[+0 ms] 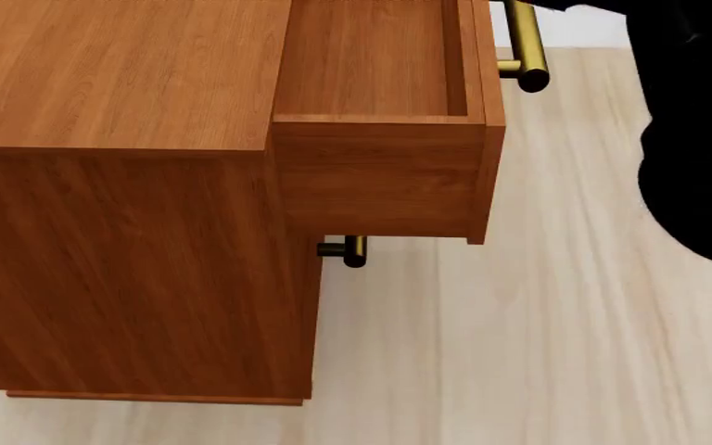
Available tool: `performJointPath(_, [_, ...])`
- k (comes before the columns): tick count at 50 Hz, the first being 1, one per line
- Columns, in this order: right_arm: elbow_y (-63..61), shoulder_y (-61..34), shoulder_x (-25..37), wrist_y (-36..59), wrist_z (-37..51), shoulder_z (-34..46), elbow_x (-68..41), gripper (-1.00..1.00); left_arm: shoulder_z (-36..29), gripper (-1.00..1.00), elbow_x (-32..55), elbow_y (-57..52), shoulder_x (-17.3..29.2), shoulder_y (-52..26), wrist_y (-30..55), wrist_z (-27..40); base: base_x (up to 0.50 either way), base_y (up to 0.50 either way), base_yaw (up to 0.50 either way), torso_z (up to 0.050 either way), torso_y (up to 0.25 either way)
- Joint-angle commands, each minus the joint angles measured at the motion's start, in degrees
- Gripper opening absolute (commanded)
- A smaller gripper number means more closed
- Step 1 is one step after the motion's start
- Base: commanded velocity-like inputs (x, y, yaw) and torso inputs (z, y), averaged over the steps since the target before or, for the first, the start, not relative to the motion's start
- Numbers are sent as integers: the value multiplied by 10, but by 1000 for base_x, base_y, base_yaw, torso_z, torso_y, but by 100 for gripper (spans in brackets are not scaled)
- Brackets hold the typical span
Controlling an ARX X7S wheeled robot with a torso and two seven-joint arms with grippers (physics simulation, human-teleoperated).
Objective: Close the bottom drawer of the cabinet and open the top drawer.
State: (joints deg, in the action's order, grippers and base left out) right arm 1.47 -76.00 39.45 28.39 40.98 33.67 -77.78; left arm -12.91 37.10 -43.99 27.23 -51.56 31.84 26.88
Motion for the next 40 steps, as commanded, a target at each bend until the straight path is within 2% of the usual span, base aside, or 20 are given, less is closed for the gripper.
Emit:
performJointPath(1, [32, -92, 1, 101, -43, 60, 22, 100, -2, 100, 1, -1, 1, -2, 0, 2, 0, 0, 0, 0, 0])
performJointPath(23, [89, -236, -42, 236, -158, 173, 92, 100, -3, 100, 6, -5, 5, -2, 0, 6, 0, 0, 0, 0, 0])
performJointPath(40, [190, -290, -114, 240, -252, 243, 164, 100, -6, 100, 7, -3, 5, -3, -2, 7, 0, 0, 0, 0, 0])
